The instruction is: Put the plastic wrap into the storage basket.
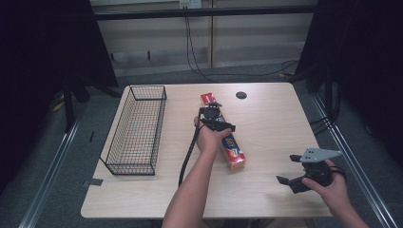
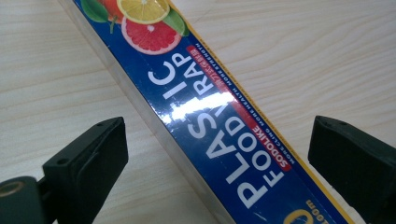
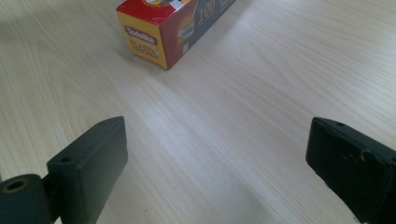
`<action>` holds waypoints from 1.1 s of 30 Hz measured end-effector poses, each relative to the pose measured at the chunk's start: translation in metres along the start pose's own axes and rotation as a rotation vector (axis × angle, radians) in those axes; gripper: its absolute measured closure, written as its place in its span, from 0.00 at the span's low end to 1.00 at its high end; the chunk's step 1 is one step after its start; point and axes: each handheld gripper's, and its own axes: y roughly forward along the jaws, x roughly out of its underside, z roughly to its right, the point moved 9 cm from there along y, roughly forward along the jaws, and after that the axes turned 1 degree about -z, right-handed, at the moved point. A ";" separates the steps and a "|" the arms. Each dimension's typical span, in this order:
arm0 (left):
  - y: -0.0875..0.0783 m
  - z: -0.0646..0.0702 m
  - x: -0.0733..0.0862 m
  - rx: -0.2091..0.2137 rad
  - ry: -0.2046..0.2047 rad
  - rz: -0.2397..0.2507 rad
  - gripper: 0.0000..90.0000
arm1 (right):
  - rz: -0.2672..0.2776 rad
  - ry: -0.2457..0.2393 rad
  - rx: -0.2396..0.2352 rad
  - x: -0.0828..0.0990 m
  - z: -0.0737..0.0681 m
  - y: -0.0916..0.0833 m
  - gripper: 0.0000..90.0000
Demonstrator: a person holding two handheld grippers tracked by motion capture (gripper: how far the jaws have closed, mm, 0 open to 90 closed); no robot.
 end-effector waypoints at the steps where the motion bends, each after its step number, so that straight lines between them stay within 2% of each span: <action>1: 0.001 0.000 0.000 0.002 -0.007 0.000 0.05 | 0.000 -0.001 -0.001 0.000 0.000 0.000 0.06; 5: 0.004 0.002 -0.003 0.004 -0.014 0.020 0.07 | -0.001 -0.002 -0.002 0.001 0.001 0.000 0.06; 7: 0.005 0.001 -0.004 -0.009 -0.010 0.021 0.07 | -0.001 -0.001 0.005 0.001 0.001 0.000 0.06; 10: 0.009 0.001 -0.003 -0.018 -0.023 0.023 0.08 | 0.005 -0.004 0.002 0.001 0.002 -0.001 0.06; 16: 0.012 0.000 -0.001 -0.035 -0.028 0.002 0.09 | 0.002 -0.005 0.004 0.002 0.002 -0.001 0.06; 22: 0.015 0.005 0.002 -0.019 -0.046 -0.009 0.14 | -0.001 -0.004 -0.007 0.002 0.001 -0.001 0.06; 24: 0.016 0.005 0.004 -0.023 -0.026 -0.025 0.16 | -0.003 0.000 -0.009 0.002 0.001 -0.001 0.06; 28: 0.015 0.007 0.005 -0.014 -0.108 -0.030 0.20 | -0.006 -0.006 -0.011 0.004 0.000 -0.001 0.06; 33: 0.011 0.005 0.009 -0.008 -0.148 -0.052 0.26 | -0.010 -0.011 -0.021 0.006 0.000 -0.003 0.06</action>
